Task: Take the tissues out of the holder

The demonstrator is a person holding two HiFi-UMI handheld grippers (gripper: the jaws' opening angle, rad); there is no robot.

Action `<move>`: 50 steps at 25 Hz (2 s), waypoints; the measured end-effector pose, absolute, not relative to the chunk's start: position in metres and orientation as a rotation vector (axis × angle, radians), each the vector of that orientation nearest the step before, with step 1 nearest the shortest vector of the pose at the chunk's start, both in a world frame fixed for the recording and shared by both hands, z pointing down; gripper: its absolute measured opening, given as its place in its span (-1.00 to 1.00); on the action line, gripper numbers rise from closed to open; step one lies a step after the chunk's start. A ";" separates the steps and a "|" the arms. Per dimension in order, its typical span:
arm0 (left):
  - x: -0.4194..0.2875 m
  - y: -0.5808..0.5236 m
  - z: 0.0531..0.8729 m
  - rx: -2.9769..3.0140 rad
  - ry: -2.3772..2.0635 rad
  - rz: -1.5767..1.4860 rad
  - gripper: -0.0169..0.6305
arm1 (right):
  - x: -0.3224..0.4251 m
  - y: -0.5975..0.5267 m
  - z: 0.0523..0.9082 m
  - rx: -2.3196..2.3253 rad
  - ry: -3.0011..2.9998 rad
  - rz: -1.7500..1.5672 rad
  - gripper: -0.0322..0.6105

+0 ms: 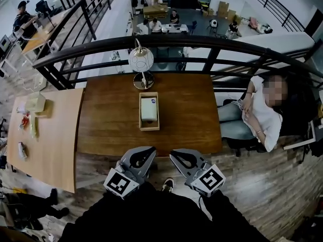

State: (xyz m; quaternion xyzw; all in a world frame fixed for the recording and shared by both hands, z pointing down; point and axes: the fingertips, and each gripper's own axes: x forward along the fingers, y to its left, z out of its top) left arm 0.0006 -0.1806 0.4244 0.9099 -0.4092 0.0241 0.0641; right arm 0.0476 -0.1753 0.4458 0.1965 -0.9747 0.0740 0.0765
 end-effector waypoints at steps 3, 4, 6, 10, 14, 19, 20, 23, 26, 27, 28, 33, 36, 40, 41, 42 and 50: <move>-0.013 -0.206 0.430 2.758 -1.209 0.049 -0.92 | 0.032 -0.202 0.456 0.601 -2.882 0.216 -0.88; -0.018 -0.213 0.432 2.760 -1.202 0.037 -0.92 | 0.027 -0.209 0.459 0.603 -2.868 0.218 -0.88; -0.028 -0.227 0.436 2.754 -1.191 0.019 -0.92 | 0.015 -0.222 0.465 0.601 -2.839 0.224 -0.88; -0.046 -0.255 0.446 2.750 -1.169 0.014 -0.92 | -0.006 -0.249 0.471 0.606 -2.802 0.215 -0.88; -0.059 -0.283 0.453 2.764 -1.137 0.037 -0.92 | -0.023 -0.278 0.477 0.618 -2.776 0.220 -0.87; -0.085 -0.311 0.473 2.801 -1.114 0.072 -0.92 | -0.051 -0.306 0.497 0.607 -2.714 0.242 -0.80; -0.091 -0.316 0.479 2.805 -1.109 0.071 -0.92 | -0.056 -0.311 0.503 0.604 -2.699 0.249 -0.79; -0.108 -0.328 0.499 2.798 -1.092 0.071 -0.92 | -0.073 -0.323 0.521 0.582 -2.650 0.255 -0.72; -0.125 -0.341 0.514 2.797 -1.066 0.097 -0.92 | -0.089 -0.334 0.534 0.564 -2.621 0.255 -0.70; -0.129 -0.344 0.518 2.793 -1.057 0.096 -0.92 | -0.095 -0.337 0.536 0.561 -2.615 0.258 -0.69; -0.133 -0.346 0.521 2.788 -1.046 0.095 -0.92 | -0.099 -0.340 0.539 0.560 -2.606 0.264 -0.69; -0.144 -0.351 0.538 2.785 -0.995 0.118 -0.92 | -0.108 -0.351 0.559 0.567 -2.545 0.276 -0.64; -0.149 -0.355 0.548 2.784 -0.980 0.128 -0.92 | -0.111 -0.357 0.572 0.553 -2.501 0.265 -0.60; -0.145 -0.362 0.557 2.771 -0.987 0.132 -0.92 | -0.106 -0.366 0.587 0.506 -2.443 0.233 -0.54; -0.144 -0.364 0.560 2.768 -0.990 0.135 -0.92 | -0.104 -0.368 0.591 0.491 -2.428 0.228 -0.52; -0.144 -0.366 0.563 2.765 -0.995 0.139 -0.92 | -0.103 -0.371 0.596 0.474 -2.413 0.224 -0.50; -0.145 -0.385 0.586 2.719 -1.064 0.174 -0.92 | -0.102 -0.391 0.645 0.262 -2.253 0.152 -0.17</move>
